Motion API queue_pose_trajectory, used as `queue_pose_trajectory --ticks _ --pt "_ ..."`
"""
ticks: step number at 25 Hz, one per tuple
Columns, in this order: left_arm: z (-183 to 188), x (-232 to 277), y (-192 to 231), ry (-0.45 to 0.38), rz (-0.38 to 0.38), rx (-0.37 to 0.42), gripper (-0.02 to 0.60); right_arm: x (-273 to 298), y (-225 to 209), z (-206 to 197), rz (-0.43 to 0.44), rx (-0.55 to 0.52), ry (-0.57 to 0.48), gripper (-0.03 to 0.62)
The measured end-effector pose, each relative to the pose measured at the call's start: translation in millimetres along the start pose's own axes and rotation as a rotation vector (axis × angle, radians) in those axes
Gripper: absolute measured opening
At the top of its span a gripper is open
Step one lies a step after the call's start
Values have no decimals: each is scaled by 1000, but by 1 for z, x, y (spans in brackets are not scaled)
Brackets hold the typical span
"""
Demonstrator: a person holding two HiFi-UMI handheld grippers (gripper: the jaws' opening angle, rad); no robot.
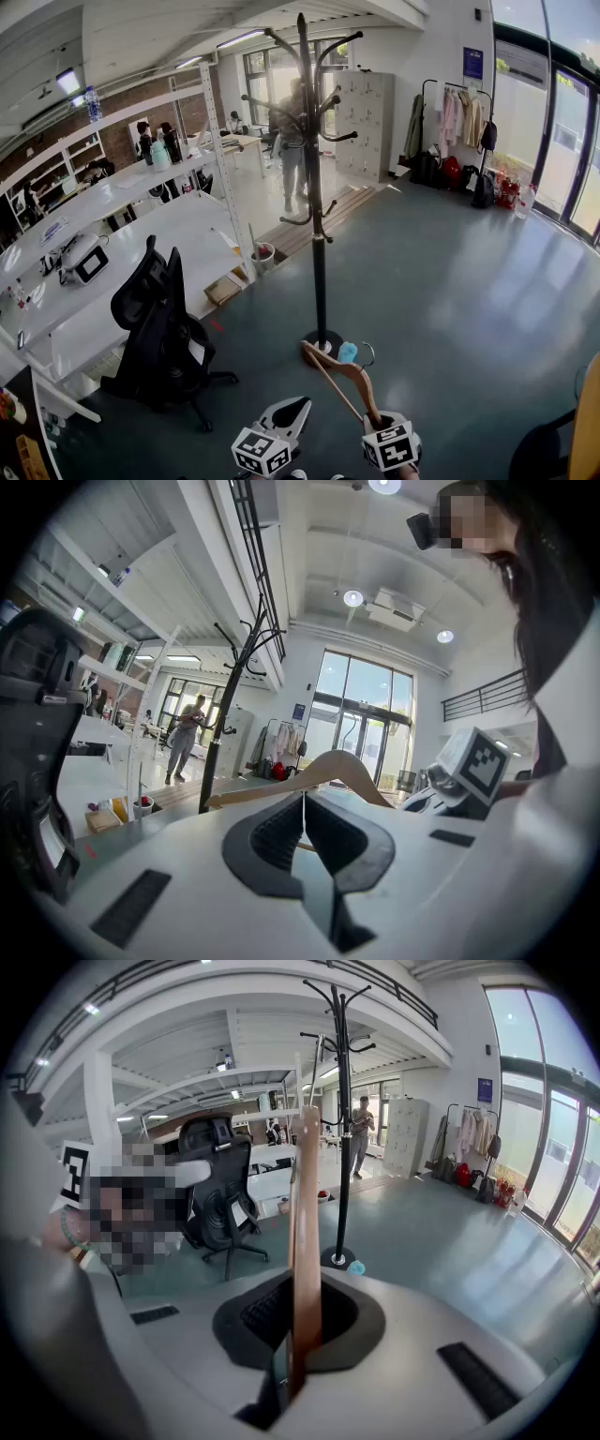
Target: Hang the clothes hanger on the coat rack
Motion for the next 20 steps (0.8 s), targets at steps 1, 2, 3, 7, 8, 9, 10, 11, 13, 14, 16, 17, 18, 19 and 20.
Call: queue_pose_trajectory --ticks 1,2,3,7,8,9,10,11,13,14,16,17,18,19,20 --pt "1 2 0 -1 2 1 6 1 -1 0 3 1 -1 9" --pt "2 4 0 -2 3 2 6 3 -3 1 7 1 -1 9" --pt "3 7 0 -3 5 3 6 4 -5 0 11 2 -2 9" --pt "1 16 -9 -11 14 -4 6 9 -16 -2 27 -10 -8 9" --pt "-1 17 -11 -12 18 -10 6 9 -18 -3 30 -17 -4 9" --pt "-3 18 -12 -11 23 -16 6 10 -20 -3 33 -25 -1 9" --pt "-5 19 -12 -10 29 -23 6 11 -22 -3 38 -30 0 9" --pt "-7 20 -11 -7 34 -29 6 13 -23 -3 44 -31 0 9" --pt "-8 22 -7 -2 46 -33 6 19 -24 -3 55 -27 3 9" --pt "-8 24 -4 0 51 -34 6 22 -25 -3 61 -26 6 9" --pt "-6 26 1 -5 62 -37 6 28 -26 -2 68 -28 15 9" --pt "-5 27 4 -9 67 -38 6 31 -28 -2 70 -30 17 9" --pt "-4 29 7 -12 70 -39 6 34 -29 -1 69 -31 16 9" --pt "-2 32 10 -12 72 -39 6 38 -31 2 68 -30 14 9" --pt "-1 34 15 -10 72 -37 6 42 -33 5 65 -27 13 9"
Point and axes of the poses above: the fingertips, and each gripper's own axes: x forward along the fingers, y to its left, z out of its top, the point moved 7 cm from there along -x, backward along the fingers, and after that the axes turned 7 degrees about -x, right-handed, at the moved point
